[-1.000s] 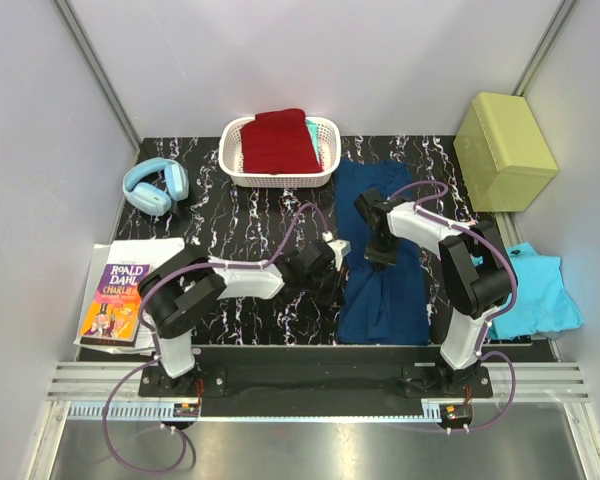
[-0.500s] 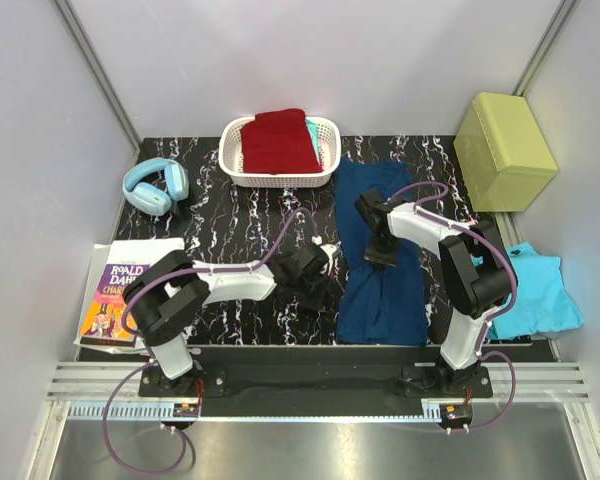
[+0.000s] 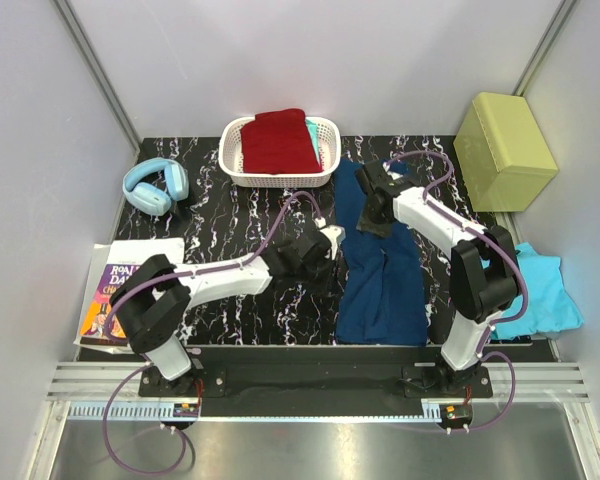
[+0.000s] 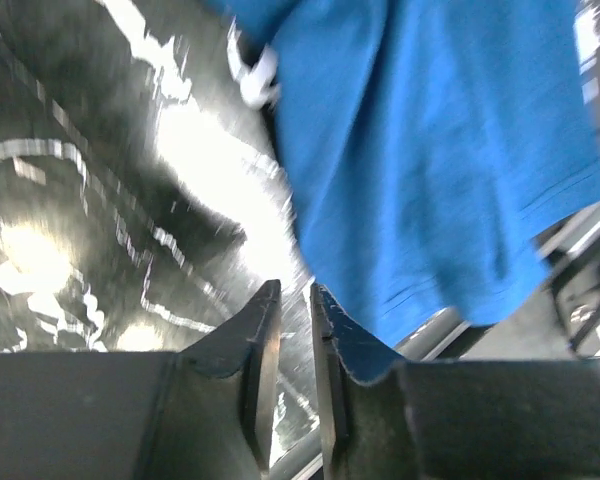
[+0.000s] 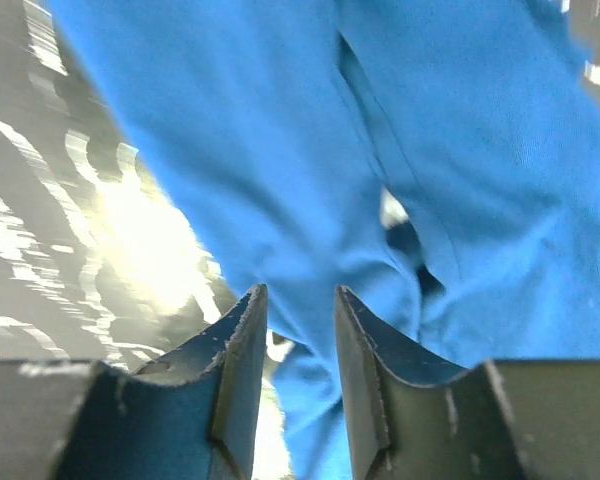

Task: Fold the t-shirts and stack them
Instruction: Grab the bottom of the folded rectangular tshirt with both arms

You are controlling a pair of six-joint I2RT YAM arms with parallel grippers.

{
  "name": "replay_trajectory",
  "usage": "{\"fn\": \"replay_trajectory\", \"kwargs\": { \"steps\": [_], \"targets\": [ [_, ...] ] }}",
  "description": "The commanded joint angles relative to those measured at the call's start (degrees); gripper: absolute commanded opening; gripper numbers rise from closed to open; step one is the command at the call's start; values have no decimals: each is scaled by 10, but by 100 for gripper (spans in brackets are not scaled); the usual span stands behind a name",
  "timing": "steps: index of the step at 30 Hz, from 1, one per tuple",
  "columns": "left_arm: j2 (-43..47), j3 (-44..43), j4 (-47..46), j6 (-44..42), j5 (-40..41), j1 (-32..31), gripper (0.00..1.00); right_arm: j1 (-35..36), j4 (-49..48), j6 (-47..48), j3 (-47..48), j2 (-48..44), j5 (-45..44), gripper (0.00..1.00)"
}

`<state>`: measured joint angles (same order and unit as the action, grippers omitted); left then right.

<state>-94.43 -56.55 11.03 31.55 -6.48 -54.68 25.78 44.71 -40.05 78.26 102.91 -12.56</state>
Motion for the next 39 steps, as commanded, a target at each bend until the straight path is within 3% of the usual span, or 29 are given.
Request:
{"fn": "replay_trajectory", "kwargs": {
  "steps": [1, 12, 24, 32, 36, 39],
  "targets": [
    [8, -43, -14, -12, 14, 2, 24, -12, 4, 18, 45, 12, -19, 41],
    [-65, -94, -42, -14, -32, 3, 20, -57, 2, 38, 133, 149, -19, 24],
    [-73, -112, -24, -40, -25, 6, 21, -67, 28, 59, 253, 243, -20, 25],
    [-90, -148, -7, -39, -33, 33, 21, -78, 49, 67, 284, 288, -12, 25],
    [-87, -154, -5, -40, -28, 46, 21, -80, 53, 67, 280, 274, -18, 28],
    [-76, -163, -3, -41, -3, 60, 21, -80, 29, 55, 251, 213, -39, 34]
  ]
}}
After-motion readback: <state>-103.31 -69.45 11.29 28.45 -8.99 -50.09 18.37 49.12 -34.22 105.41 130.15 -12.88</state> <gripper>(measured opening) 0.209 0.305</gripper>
